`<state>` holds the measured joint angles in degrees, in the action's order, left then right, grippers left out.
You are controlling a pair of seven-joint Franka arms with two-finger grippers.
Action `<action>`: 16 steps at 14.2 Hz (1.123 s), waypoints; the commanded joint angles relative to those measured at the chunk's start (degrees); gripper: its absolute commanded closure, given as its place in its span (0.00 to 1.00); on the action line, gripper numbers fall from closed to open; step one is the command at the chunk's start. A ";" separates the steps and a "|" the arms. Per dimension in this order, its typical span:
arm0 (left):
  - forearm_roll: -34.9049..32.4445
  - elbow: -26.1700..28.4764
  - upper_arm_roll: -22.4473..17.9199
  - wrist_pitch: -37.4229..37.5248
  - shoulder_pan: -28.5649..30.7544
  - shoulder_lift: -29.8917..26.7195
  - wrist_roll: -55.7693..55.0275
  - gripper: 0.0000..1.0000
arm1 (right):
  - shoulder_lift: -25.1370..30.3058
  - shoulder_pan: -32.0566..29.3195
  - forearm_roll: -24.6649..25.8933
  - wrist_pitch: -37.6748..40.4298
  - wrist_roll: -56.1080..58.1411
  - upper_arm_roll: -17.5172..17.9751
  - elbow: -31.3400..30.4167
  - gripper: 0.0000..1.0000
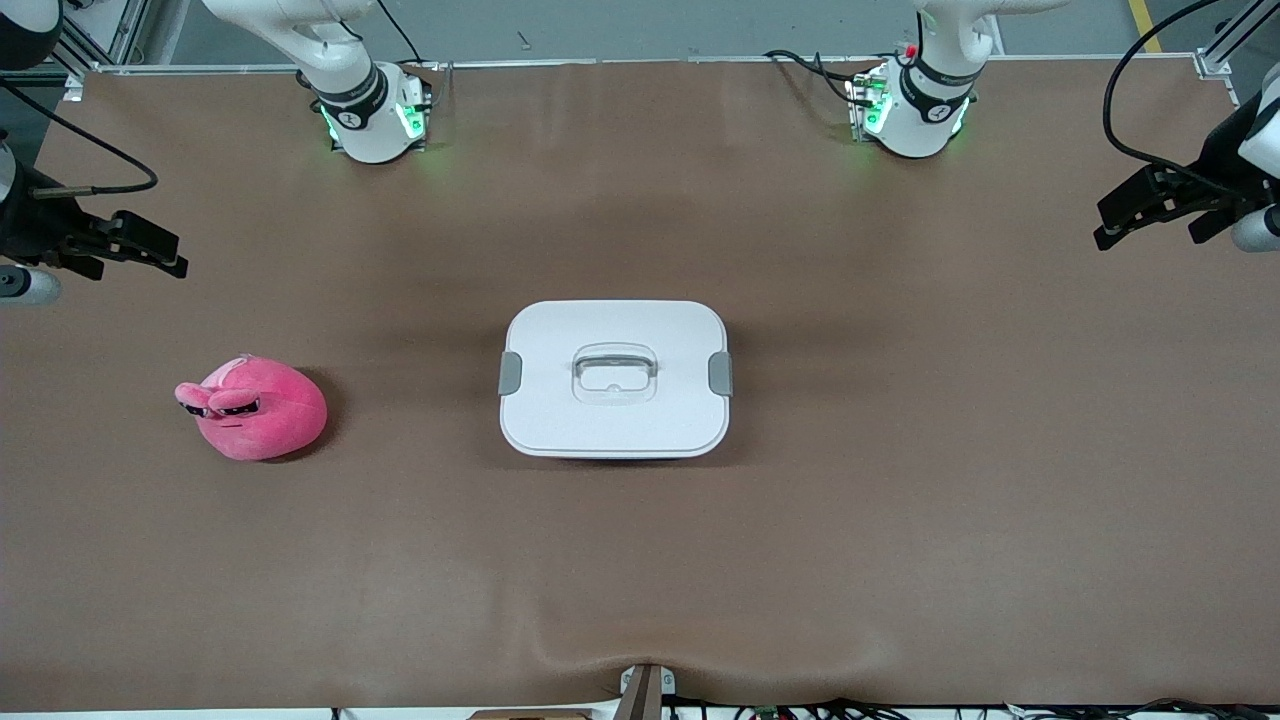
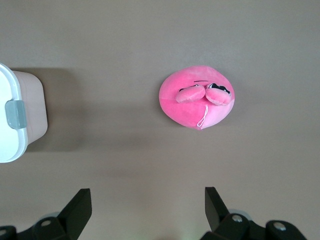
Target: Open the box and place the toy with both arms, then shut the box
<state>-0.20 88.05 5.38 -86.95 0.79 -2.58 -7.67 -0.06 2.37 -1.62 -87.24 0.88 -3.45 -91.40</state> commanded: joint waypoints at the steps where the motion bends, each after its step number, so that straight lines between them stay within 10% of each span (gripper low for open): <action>1: 0.47 -0.51 0.16 -0.24 0.44 0.12 0.63 0.00 | -0.11 -0.52 0.75 0.14 0.71 0.28 0.43 0.00; 16: 0.29 -0.68 -0.54 -1.11 8.70 5.21 1.25 0.00 | -0.20 -0.52 0.57 -0.38 0.62 0.28 0.17 0.00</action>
<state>-0.20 88.09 4.51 -87.54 8.06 1.62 -7.26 -0.45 2.36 -1.62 -87.44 0.88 -3.46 -91.41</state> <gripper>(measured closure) 0.000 0.000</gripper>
